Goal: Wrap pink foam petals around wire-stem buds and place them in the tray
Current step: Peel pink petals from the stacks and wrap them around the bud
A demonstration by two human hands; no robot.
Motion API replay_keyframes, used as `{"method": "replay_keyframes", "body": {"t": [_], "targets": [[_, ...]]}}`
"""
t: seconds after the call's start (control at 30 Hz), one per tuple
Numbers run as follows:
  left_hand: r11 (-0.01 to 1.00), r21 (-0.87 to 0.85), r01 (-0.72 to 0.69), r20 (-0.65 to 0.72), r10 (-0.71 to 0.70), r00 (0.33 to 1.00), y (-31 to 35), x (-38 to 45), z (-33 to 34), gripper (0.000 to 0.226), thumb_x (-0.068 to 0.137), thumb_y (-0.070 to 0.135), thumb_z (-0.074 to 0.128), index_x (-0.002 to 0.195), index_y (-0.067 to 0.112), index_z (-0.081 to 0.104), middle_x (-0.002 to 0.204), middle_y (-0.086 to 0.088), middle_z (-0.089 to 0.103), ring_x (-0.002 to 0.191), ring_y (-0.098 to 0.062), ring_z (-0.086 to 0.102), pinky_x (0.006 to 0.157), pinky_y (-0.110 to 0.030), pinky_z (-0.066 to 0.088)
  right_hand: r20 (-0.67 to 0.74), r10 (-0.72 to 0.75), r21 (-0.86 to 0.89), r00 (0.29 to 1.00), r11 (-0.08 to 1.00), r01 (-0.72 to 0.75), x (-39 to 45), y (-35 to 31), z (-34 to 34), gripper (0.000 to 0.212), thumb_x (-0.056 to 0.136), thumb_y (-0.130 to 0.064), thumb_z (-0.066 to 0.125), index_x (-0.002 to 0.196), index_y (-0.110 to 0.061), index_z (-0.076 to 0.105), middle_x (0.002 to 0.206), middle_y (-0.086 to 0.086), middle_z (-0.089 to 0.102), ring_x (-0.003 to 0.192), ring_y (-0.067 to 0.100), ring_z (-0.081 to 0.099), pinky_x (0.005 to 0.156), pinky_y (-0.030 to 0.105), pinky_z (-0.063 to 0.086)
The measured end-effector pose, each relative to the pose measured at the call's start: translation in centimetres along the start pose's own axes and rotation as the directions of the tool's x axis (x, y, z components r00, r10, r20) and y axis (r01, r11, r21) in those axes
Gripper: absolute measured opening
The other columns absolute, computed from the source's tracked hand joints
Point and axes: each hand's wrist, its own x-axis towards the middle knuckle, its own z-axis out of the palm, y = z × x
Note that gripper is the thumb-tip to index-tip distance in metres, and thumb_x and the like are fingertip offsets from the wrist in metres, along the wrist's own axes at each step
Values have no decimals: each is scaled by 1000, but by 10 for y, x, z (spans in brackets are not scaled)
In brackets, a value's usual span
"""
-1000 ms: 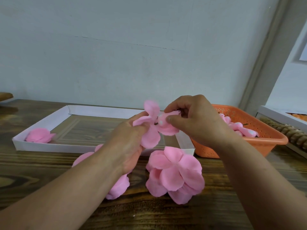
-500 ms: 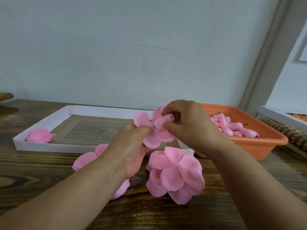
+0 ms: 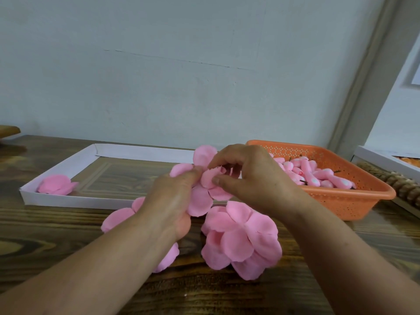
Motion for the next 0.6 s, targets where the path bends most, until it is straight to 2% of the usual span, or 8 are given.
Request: {"method": "replay_keyframes", "body": {"t": [0.17, 0.23, 0.33, 0.47, 0.6], "targets": [[1000, -13, -11, -20, 11, 1000, 0, -2, -1, 13, 88, 11, 64, 76, 17, 67, 67, -1, 71, 57, -13, 68, 57, -27, 49, -17, 12, -59, 1000, 998, -13, 0, 0, 7, 8, 81, -6, 63, 82, -9, 71, 83, 5, 62, 74, 18, 54, 69, 30, 41], [1000, -7, -11, -30, 11, 999, 0, -3, -2, 12, 89, 11, 62, 78, 16, 66, 69, -3, 71, 56, -13, 68, 51, -26, 50, -13, 32, -49, 999, 998, -32, -1, 0, 11, 9, 80, -4, 63, 82, -10, 69, 79, 0, 60, 72, 15, 53, 66, 27, 42], [999, -51, -14, -18, 13, 1000, 2, -4, 0, 10, 90, 7, 60, 81, 11, 65, 66, -6, 71, 52, -13, 68, 42, -23, 50, -59, 94, 49, 994, 995, -91, -2, 2, 14, 15, 79, -3, 63, 77, -17, 60, 68, -13, 50, 61, 2, 47, 56, 13, 38], [999, -45, -27, 37, 29, 999, 2, -7, 1, 8, 90, 7, 60, 85, 7, 67, 76, -11, 73, 63, -18, 71, 50, -27, 54, -90, 143, 125, 986, 983, -131, -1, 4, 13, 21, 78, -4, 65, 71, -21, 55, 64, -13, 49, 54, 2, 45, 50, 13, 35], [999, -10, -34, 26, 35, 999, -2, -9, 2, 13, 89, 5, 60, 81, 10, 68, 70, -7, 72, 58, -16, 69, 46, -24, 52, -102, 145, 161, 984, 979, -128, -2, 2, 16, 24, 76, 0, 64, 75, -22, 54, 62, -14, 46, 50, -2, 45, 50, 12, 37]]}}
